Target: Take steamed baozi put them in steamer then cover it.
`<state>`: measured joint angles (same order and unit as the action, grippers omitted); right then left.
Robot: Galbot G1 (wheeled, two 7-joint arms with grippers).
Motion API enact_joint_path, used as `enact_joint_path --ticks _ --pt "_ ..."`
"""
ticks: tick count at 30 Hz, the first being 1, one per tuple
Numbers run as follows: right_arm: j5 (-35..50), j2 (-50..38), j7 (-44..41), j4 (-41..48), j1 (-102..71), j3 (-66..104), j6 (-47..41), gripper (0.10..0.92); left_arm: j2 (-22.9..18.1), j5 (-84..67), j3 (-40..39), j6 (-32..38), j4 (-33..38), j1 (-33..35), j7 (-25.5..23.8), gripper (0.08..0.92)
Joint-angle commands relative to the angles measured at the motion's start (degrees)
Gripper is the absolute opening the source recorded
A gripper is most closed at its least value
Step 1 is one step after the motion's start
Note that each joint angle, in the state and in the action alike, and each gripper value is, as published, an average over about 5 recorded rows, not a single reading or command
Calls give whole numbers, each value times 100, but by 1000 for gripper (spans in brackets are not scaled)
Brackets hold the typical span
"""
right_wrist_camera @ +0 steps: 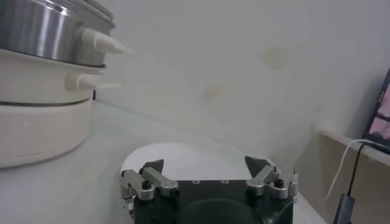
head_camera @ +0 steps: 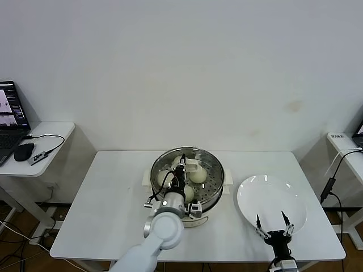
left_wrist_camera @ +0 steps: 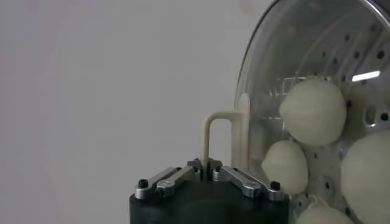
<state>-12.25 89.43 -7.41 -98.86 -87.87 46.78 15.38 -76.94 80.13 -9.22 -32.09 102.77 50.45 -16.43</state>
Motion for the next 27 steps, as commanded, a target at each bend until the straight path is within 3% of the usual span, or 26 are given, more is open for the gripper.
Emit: enact_joint_path --ticks 1,10,13,19,27 --pt "-10 -2 -8 10 0 -6 9 823 -85 84 7 22 -95 1 9 139" --pt "-19 -12 -19 31 0 -17 12 823 -145 -1 43 10 80 137 64 140" --pt "-27 -5 -18 31 2 -26 5 823 -84 -72 55 -8 268 193 59 181" --pt "-36 -1 -18 16 -29 -23 1 823 283 -232 131 -2 813 528 112 352" --pt "-8 -73 -13 14 -86 10 8 823 913 -919 316 270 2014 1382 573 586"
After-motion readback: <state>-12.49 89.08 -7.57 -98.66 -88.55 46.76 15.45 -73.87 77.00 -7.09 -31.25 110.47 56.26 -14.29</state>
